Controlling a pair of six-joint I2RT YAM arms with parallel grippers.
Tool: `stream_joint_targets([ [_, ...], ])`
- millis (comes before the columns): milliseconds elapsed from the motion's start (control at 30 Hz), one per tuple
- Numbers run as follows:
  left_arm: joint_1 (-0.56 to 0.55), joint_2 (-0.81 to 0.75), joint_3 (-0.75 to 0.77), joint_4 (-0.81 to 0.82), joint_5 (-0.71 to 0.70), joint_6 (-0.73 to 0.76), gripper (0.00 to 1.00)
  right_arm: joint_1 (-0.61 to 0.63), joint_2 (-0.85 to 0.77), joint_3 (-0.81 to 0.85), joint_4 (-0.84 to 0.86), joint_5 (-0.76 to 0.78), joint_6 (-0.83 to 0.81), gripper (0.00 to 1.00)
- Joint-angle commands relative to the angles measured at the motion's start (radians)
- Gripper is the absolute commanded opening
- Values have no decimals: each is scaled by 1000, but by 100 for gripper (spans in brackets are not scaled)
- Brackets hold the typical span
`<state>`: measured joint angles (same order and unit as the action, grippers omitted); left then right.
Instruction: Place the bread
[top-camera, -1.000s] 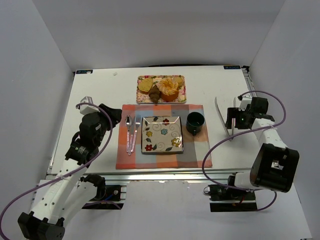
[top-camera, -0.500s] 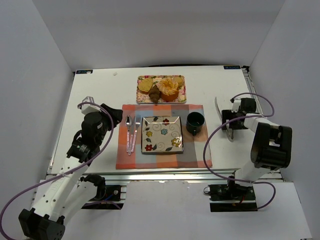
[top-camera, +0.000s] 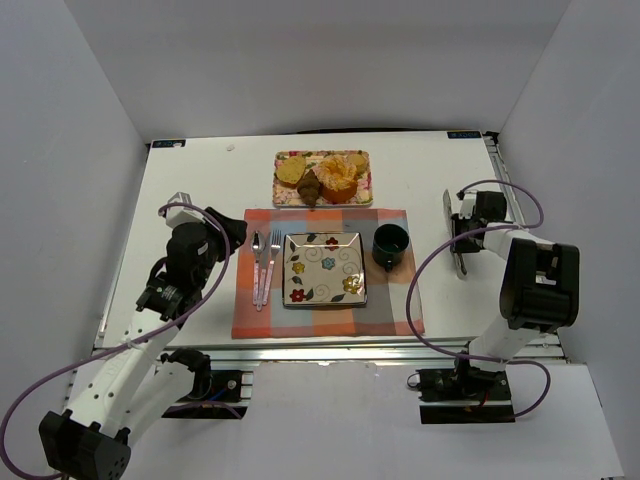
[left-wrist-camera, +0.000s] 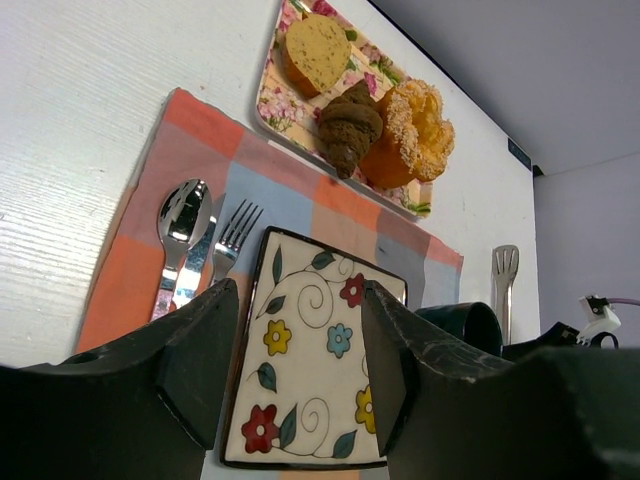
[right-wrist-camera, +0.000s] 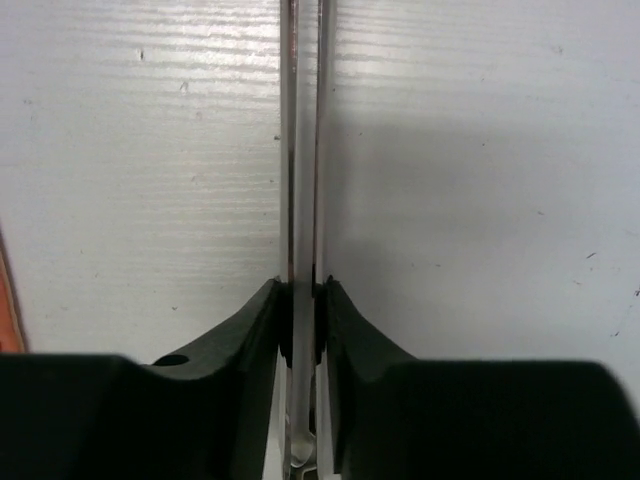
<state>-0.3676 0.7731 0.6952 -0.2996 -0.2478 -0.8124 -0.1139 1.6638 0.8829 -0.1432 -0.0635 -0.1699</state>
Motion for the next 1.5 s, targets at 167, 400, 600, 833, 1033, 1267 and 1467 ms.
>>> stream_joint_targets([
  [167,7,-21,26,-16,-13,7,62,-3,-197,175,-133,-267,-165,25],
  [400,7,-31,20,-9,-10,2,63,161,-311,332,-274,-481,-267,50],
  [600,9,-49,26,-27,-16,9,64,322,-293,418,-302,-466,-319,54],
  [833,7,-98,-2,-38,-31,-16,64,552,-194,521,-345,-345,-456,53],
  [1033,7,-121,-8,-64,-53,-18,65,666,-69,614,-369,-214,-582,52],
  [1267,7,-138,-26,-62,-62,-25,65,671,116,840,-464,-101,-654,48],
  [1467,7,-140,-36,-56,-62,-25,66,671,191,904,-507,-72,-703,48],
])
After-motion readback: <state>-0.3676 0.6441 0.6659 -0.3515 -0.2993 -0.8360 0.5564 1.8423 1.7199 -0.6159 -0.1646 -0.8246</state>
